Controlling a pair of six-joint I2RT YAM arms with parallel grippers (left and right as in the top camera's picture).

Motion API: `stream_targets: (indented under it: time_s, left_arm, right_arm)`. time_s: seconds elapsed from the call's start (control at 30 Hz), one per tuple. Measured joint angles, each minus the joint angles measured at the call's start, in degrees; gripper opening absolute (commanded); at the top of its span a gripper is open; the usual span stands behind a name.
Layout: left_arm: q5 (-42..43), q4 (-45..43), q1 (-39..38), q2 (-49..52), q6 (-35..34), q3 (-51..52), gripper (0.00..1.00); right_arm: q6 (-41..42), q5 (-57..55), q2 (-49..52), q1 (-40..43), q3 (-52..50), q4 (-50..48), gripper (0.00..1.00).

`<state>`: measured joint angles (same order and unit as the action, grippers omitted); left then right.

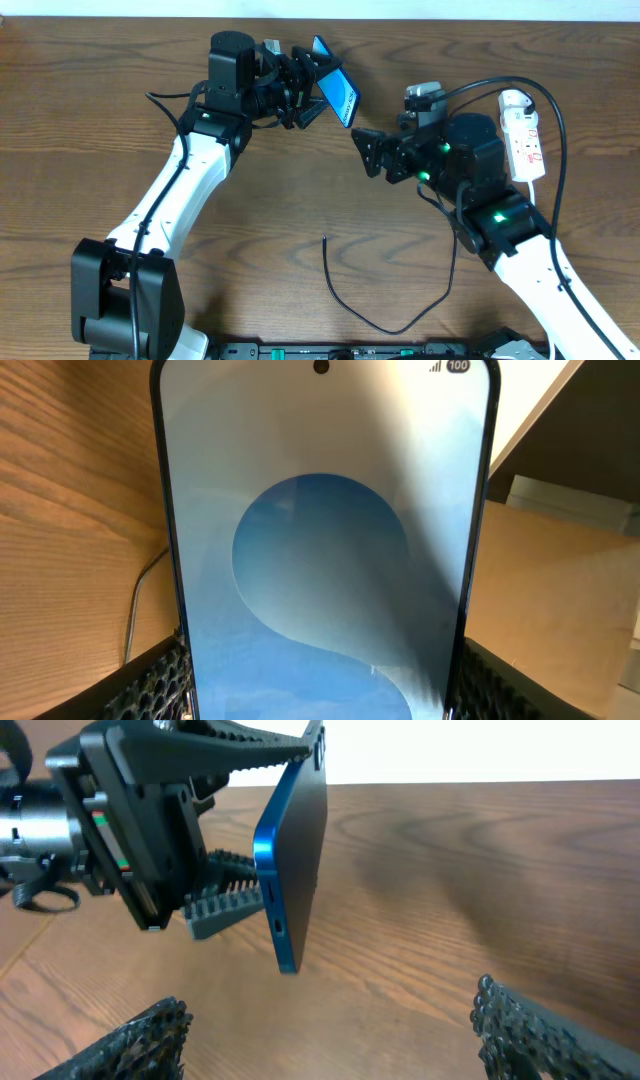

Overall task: Plug charger to phone and switch on socket
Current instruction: 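Close the right gripper on the phone's blue edge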

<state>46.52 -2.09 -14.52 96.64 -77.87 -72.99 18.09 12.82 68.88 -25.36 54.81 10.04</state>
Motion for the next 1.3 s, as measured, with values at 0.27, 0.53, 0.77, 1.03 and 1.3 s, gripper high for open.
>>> stream_targets:
  time_s: [0.27,0.53,0.77,1.03,1.3]
  left_arm:
    - [-0.2,-0.3,0.0,0.0,-0.3,0.0,0.07]
    - [-0.4,-0.7,0.0,0.0,-1.7,0.0,0.08]
    - [-0.6,-0.8,0.0,0.0,-1.9,0.0,0.07]
    - [-0.6,-0.8,-0.3,0.0,-1.9,0.0,0.07]
    - [-0.6,-0.8,-1.3,0.0,-1.9,0.0,0.07]
  right_arm:
    - [1.2,-0.2,3.0,-1.8,0.0,-3.7,0.95]
    - [1.5,-0.3,3.6,-2.0,0.0,-7.1,0.97]
    - [1.5,-0.2,8.7,-2.0,0.0,-10.8,0.99]
    - [1.7,0.3,9.8,-2.0,0.0,-15.0,0.97]
    - [1.9,0.2,9.8,-2.0,0.0,-16.1,0.91]
